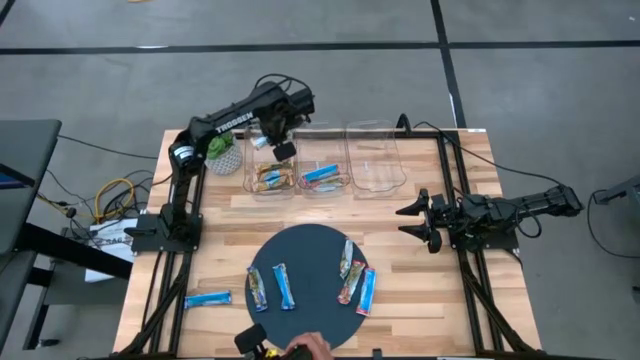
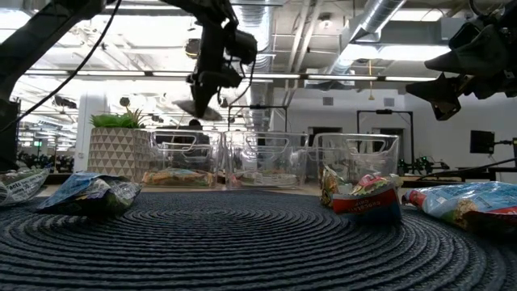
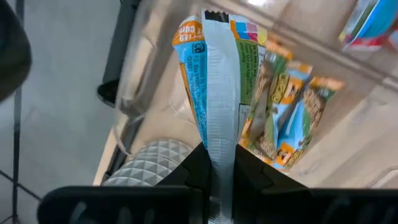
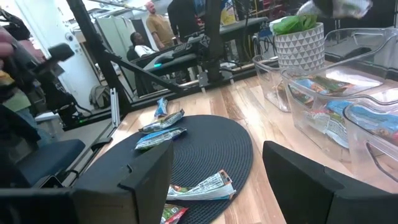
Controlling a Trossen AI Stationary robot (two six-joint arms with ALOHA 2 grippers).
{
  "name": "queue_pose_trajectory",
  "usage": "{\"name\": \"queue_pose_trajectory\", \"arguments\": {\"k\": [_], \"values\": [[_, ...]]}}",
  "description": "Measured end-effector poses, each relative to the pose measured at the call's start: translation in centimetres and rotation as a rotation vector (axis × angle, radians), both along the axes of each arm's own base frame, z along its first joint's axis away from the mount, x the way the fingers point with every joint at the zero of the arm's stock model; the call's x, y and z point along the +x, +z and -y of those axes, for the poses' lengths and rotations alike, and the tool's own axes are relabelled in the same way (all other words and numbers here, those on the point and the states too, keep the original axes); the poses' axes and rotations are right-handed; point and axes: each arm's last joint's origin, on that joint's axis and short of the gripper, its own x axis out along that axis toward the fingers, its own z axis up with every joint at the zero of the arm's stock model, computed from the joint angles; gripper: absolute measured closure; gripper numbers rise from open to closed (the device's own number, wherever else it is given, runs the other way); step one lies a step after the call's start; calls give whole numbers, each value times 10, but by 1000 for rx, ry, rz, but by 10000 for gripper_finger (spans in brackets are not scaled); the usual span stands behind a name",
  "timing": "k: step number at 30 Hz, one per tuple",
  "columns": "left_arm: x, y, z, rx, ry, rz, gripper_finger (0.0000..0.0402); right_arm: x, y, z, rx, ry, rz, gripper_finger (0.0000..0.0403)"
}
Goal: Pick and place Granola Bars by type
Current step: Put the orange bar into the left transparent bin
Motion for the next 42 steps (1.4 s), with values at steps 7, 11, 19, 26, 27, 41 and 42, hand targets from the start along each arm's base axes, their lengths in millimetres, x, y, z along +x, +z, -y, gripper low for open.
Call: {"name": "queue_pose_trajectory", "arguments": {"k": [7, 11, 19, 26, 27, 41, 42], "values": [[-1, -36, -3, -86, -11, 9, 374, 0, 0, 0, 0, 0, 0, 159], [-9, -48, -1, -93, -20, 46, 374, 0, 0, 0, 0, 0, 1, 159], [-30, -79, 0, -73, -116, 87, 374, 0, 0, 0, 0, 0, 0, 159], [-33, -112, 2, -122, -278, 151, 374, 0, 0, 0, 0, 0, 0, 159], [-33, -115, 2, -113, -292, 155, 374, 0, 0, 0, 0, 0, 0, 159], [-35, -125, -9, -21, -393, 166, 374, 0, 0, 0, 0, 0, 0, 159], [-35, -125, -9, -22, -391, 169, 374, 0, 0, 0, 0, 0, 0, 159]]}}
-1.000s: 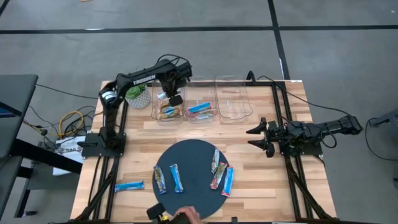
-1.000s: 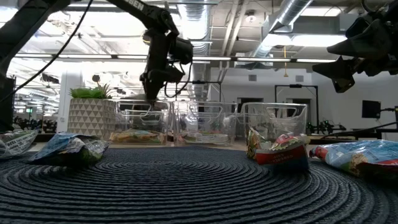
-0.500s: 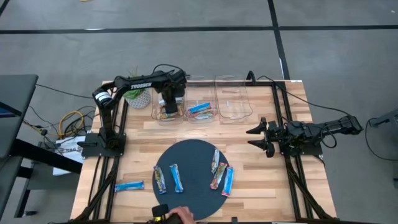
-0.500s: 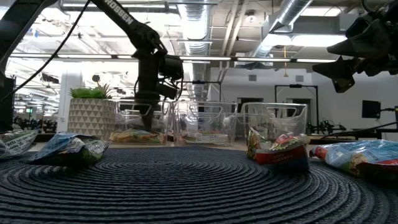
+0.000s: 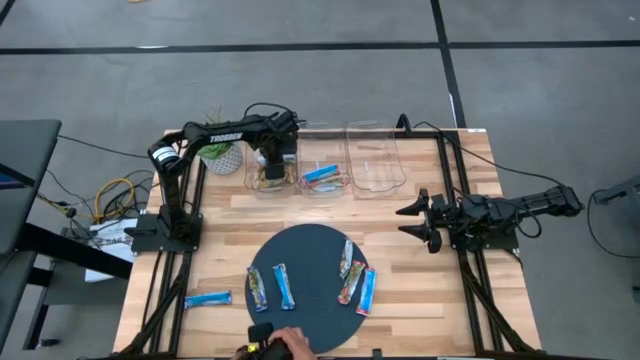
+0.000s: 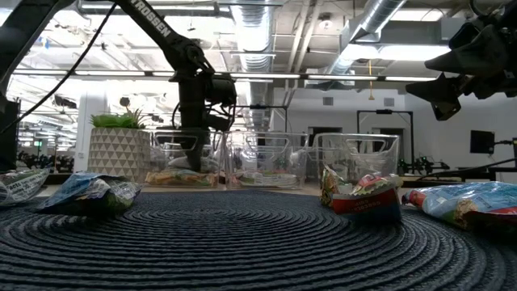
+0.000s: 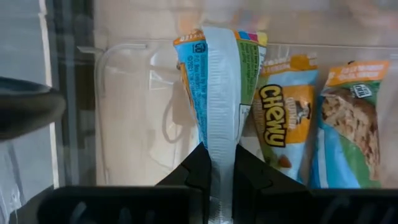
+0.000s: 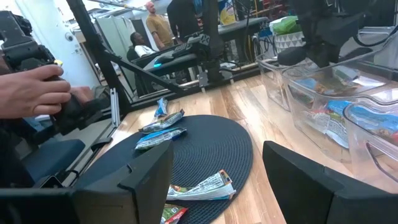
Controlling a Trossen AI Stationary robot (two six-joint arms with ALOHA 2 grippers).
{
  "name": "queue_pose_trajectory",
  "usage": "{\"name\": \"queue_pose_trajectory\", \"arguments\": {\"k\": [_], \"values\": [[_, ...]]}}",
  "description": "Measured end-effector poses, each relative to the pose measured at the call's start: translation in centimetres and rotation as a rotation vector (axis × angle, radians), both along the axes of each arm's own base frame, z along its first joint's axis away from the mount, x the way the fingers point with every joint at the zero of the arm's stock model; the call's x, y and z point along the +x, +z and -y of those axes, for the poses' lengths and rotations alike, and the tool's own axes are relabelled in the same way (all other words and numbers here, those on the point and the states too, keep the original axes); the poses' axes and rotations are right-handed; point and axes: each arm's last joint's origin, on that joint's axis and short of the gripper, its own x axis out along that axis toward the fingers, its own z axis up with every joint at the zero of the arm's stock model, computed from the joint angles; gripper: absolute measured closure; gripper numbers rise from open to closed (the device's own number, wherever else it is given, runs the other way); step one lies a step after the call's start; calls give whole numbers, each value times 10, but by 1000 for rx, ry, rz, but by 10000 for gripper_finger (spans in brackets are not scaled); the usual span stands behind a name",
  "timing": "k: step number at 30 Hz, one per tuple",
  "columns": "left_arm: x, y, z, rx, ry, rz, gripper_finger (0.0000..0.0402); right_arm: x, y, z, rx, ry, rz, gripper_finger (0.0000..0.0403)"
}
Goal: Pick and place Granola Bars by type
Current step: Put the orange bar into the left transparent bin
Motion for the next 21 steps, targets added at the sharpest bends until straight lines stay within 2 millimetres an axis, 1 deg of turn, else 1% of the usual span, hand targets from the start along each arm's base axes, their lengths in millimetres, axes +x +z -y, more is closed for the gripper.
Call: {"name": "queue_pose_trajectory", "arguments": {"k": [8, 17, 21], "values": [[1, 0, 2, -66, 33, 54, 369, 0, 0, 0, 0, 0, 0, 159], [2, 0, 4, -37, 48, 27, 303, 0, 0, 0, 0, 0, 0, 159], [1, 5, 5, 1, 66, 16, 286, 0, 0, 0, 0, 0, 0, 159]]}}
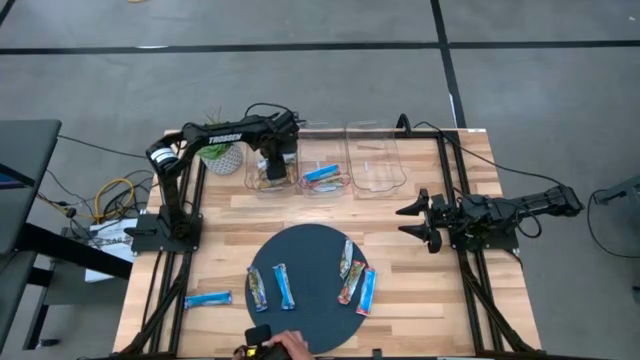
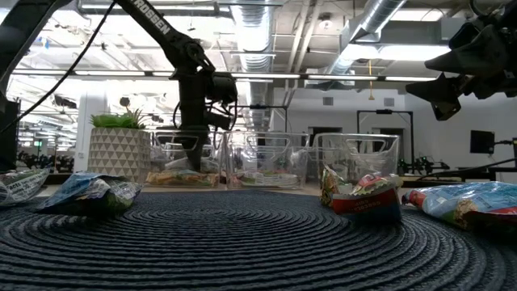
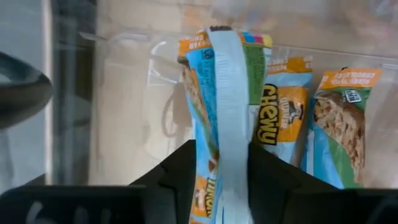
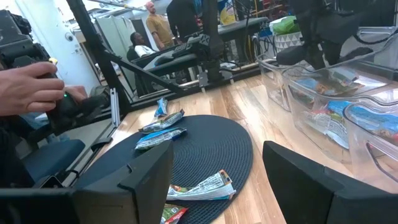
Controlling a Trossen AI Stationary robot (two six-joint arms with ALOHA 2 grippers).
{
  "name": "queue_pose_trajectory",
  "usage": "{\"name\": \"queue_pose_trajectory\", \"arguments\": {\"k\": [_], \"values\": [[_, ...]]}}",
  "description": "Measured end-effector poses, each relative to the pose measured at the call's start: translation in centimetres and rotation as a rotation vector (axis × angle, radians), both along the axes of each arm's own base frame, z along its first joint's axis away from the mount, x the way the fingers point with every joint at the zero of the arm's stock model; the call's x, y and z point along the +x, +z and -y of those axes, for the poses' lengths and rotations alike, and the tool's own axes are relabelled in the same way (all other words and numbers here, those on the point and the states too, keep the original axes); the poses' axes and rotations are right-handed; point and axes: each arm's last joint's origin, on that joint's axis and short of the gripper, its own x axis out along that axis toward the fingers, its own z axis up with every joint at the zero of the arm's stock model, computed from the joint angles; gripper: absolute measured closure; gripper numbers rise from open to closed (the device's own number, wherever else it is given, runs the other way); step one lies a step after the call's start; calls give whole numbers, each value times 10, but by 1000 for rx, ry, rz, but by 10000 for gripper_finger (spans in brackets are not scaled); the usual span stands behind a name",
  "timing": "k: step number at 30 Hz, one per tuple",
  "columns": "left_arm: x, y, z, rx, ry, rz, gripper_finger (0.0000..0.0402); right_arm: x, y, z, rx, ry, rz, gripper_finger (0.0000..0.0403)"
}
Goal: Pick and place Granola Bars by type
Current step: Put the orange bar into the left transparent bin
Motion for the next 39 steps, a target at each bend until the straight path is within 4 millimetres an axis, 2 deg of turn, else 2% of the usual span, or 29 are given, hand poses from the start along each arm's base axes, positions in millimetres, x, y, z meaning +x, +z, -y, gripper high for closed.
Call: {"name": "queue_pose_trajectory", "arguments": {"k": [9, 18, 23, 28, 39], "values": [[-7, 33, 7, 52, 35, 81, 280, 0, 0, 0, 0, 0, 0, 159], [-9, 75, 37, 76, 101, 220, 280, 0, 0, 0, 0, 0, 0, 159], [-4, 100, 69, 78, 82, 328, 280, 0, 0, 0, 0, 0, 0, 159], [5, 117, 109, 16, -32, 434, 280, 0, 0, 0, 0, 0, 0, 159], [25, 123, 193, -146, -239, 505, 280, 0, 0, 0, 0, 0, 0, 159]]}}
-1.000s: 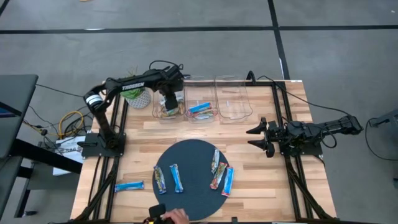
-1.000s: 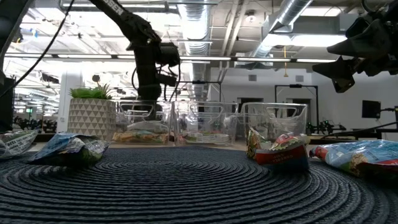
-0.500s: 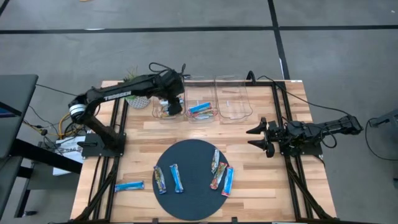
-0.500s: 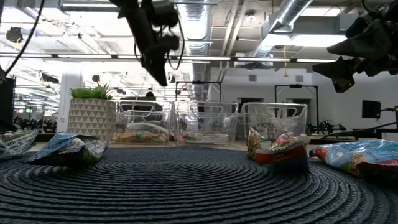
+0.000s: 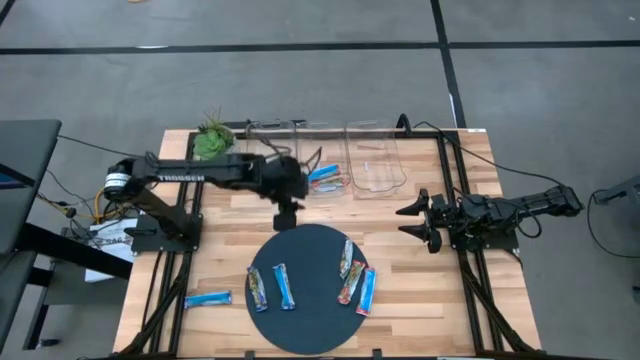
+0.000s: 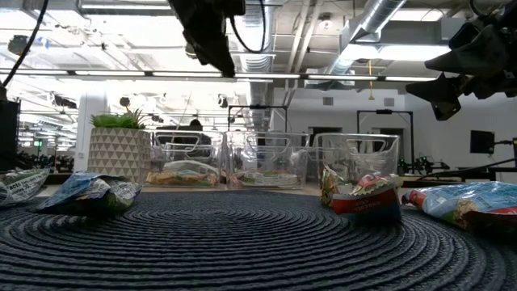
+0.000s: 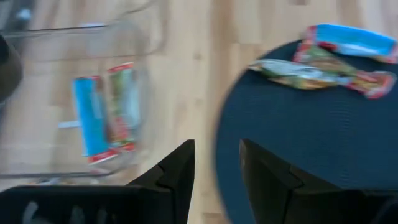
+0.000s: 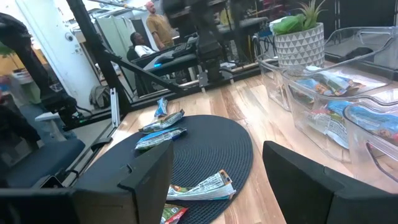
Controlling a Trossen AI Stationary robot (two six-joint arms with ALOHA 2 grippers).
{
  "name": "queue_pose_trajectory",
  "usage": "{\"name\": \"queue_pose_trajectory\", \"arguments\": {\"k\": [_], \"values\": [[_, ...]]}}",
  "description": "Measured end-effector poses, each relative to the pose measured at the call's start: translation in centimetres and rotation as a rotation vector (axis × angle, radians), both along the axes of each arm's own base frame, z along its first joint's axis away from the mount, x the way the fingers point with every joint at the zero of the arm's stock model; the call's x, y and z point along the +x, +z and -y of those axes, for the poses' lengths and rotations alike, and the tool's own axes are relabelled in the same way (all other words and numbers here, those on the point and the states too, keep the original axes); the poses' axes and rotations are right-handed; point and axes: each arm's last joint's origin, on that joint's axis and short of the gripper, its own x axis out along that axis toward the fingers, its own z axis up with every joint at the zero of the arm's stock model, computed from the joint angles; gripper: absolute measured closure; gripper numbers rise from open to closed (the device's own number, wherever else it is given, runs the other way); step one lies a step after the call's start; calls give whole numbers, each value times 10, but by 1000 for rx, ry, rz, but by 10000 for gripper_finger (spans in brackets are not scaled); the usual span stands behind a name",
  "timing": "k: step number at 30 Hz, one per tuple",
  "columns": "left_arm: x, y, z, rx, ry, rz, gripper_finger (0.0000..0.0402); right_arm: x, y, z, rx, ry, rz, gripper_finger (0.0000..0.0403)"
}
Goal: Pick and place Granola Bars by type
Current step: Put the orange bar into the left transparent bin
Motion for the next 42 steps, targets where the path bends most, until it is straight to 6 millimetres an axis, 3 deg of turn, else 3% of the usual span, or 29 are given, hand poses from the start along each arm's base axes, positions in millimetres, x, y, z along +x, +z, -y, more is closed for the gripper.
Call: {"name": "queue_pose_trajectory", "arguments": {"k": [9, 14, 27, 42], "values": [[5, 3, 59, -97, -33, 49, 280, 0, 0, 0, 0, 0, 0, 159], [4, 5, 79, -95, 1, 72, 280, 0, 0, 0, 0, 0, 0, 159], [6, 5, 83, -101, 70, 101, 280, 0, 0, 0, 0, 0, 0, 159], [67, -37, 91, -484, 624, 123, 280, 0, 0, 0, 0, 0, 0, 159]]}}
